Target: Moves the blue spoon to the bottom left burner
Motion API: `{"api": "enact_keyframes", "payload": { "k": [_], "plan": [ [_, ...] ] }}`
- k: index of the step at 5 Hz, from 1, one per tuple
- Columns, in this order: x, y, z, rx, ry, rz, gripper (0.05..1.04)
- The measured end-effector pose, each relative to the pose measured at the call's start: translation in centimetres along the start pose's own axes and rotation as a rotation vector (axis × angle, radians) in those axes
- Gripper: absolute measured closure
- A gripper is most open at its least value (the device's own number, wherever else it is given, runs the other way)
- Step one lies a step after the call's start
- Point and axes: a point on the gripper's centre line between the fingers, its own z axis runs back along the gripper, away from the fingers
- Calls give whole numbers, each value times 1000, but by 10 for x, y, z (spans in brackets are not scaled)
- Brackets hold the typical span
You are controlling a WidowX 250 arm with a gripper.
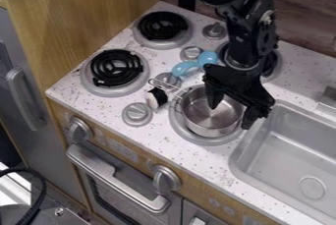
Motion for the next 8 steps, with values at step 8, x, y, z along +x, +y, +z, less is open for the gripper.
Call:
{"api": "enact_keyframes", "payload": {
  "k": [8],
  "plan": [
    [85, 148, -83, 196, -69, 184, 83]
  ]
}}
